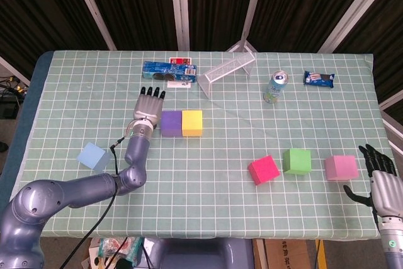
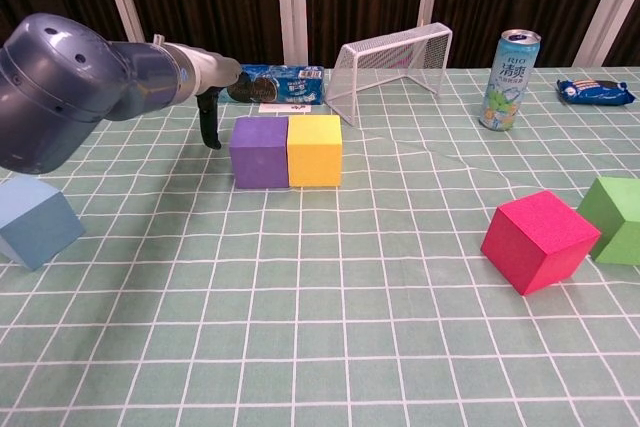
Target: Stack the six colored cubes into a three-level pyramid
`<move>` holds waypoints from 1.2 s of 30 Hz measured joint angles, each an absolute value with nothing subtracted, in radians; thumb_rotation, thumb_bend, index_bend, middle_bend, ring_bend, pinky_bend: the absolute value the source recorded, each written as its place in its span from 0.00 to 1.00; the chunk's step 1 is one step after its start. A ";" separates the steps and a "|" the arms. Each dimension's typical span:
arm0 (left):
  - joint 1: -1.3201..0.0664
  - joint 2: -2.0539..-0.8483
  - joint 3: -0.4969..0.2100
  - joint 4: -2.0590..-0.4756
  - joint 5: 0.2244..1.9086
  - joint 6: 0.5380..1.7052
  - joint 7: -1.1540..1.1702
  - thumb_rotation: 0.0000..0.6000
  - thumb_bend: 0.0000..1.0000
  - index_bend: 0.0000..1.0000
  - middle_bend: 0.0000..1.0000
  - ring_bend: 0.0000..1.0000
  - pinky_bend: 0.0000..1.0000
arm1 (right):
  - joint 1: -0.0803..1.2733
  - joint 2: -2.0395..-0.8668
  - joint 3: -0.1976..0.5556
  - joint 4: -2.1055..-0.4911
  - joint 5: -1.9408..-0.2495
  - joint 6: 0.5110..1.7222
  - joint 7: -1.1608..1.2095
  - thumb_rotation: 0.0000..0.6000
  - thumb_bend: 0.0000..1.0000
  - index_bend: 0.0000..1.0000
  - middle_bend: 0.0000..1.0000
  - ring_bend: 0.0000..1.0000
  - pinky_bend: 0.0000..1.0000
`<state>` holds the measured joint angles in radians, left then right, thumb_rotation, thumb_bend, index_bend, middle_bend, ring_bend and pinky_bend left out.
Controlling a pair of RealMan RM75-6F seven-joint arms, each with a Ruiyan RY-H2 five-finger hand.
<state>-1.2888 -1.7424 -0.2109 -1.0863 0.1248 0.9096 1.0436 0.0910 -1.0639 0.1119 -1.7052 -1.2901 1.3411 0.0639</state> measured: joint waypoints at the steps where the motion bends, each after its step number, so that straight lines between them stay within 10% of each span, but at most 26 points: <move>1: -1.288 -1.747 -0.212 -1.081 0.127 0.908 1.043 1.00 0.31 0.00 0.00 0.00 0.04 | 0.091 -1.063 0.112 -1.706 -1.289 1.340 0.065 1.00 0.26 0.00 0.00 0.00 0.00; 36: -1.262 -1.824 -0.264 -0.997 0.200 0.888 1.029 1.00 0.36 0.00 0.00 0.00 0.04 | 0.092 -1.059 0.112 -1.716 -1.275 1.329 0.061 1.00 0.26 0.00 0.00 0.00 0.00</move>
<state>-1.2621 -1.8237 -0.2640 -0.9970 0.1996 0.8882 1.0288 0.0918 -1.0587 0.1119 -1.7157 -1.2750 1.3294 0.0611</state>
